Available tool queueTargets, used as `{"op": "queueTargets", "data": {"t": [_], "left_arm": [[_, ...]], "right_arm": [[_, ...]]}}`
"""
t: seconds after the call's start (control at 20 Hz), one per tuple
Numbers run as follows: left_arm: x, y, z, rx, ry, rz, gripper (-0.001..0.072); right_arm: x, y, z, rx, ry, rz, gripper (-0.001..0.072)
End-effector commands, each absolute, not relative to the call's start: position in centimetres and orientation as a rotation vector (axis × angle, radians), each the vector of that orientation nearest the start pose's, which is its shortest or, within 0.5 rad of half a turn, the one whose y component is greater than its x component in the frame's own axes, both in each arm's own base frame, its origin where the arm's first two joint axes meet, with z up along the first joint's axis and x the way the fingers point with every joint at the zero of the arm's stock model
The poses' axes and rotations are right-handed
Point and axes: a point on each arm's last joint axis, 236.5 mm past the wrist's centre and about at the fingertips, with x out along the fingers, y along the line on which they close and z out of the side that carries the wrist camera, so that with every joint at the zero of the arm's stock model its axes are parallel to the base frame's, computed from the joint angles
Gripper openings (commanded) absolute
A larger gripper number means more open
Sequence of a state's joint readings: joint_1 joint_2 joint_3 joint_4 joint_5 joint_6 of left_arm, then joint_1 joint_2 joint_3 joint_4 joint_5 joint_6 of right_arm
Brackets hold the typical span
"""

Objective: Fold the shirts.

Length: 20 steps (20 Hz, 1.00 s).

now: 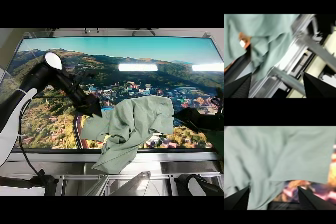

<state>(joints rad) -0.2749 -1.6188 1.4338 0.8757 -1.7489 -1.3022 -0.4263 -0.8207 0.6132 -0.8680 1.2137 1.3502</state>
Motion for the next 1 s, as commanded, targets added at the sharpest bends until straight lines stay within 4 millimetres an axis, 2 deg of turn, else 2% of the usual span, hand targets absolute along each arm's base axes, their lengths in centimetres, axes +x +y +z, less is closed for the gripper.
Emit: {"op": "queueTargets", "data": {"t": [0.0, 0.1, 0.2, 0.25, 0.3, 0.4, 0.5, 0.6, 0.65, 0.7, 0.75, 0.8, 0.95], "left_arm": [[24.8, -19.3, -3.2, -0.11, 1.912, -0.813, 0.0716], [24.3, -19.7, -5.1, -0.16, 1.893, -0.795, 0.0716], [23.9, -21.0, -6.7, -0.22, 1.858, -0.813, 0.0715], [23.9, -21.5, -7.5, -0.236, 1.844, -0.809, 0.0715], [24.0, -21.8, -8.6, -0.228, 1.845, -0.795, 0.0715], [24.1, -22.6, -10.2, -0.216, 1.872, -0.79, 0.0714], [24.6, -23.4, -11.6, -0.222, 1.91, -0.767, 0.0698], [25.5, -24.1, -12.8, -0.23, 1.942, -0.748, 0.0697], [26.0, -24.4, -13.1, -0.227, 1.951, -0.755, 0.0521], [26.5, -24.8, -13.3, -0.22, 1.95, -0.762, 0.0392], [27.0, -25.1, -13.4, -0.21, 1.944, -0.768, 0.0231], [27.3, -25.1, -13.4, -0.199, 1.943, -0.78, 0.0], [28.8, -25.4, -12.1, -0.2, 1.893, -0.795, 0.0022]], "right_arm": [[26.7, -1.1, -2.9, 0.798, 1.235, -0.015, 0.0638], [26.1, 0.2, -5.5, 0.872, 1.358, 0.014, 0.0638], [25.7, 2.5, -7.6, 0.86, 1.457, 0.11, 0.062], [25.8, 4.0, -8.5, 0.851, 1.49, 0.159, 0.0469], [26.4, 5.7, -9.1, 0.846, 1.498, 0.214, 0.0425], [27.7, 9.3, -9.5, 0.863, 1.481, 0.312, 0.0485], [28.8, 12.2, -10.0, 0.884, 1.463, 0.362, 0.0484], [29.6, 14.0, -10.4, 0.887, 1.453, 0.38, 0.0479], [30.1, 14.6, -10.3, 0.882, 1.439, 0.401, 0.0365], [30.5, 14.7, -10.0, 0.869, 1.425, 0.416, 0.0131], [31.2, 14.7, -9.5, 0.858, 1.407, 0.431, 0.002], [31.6, 14.6, -8.9, 0.856, 1.397, 0.445, 0.0019], [32.2, 14.5, -5.8, 0.858, 1.389, 0.546, 0.0018]]}}
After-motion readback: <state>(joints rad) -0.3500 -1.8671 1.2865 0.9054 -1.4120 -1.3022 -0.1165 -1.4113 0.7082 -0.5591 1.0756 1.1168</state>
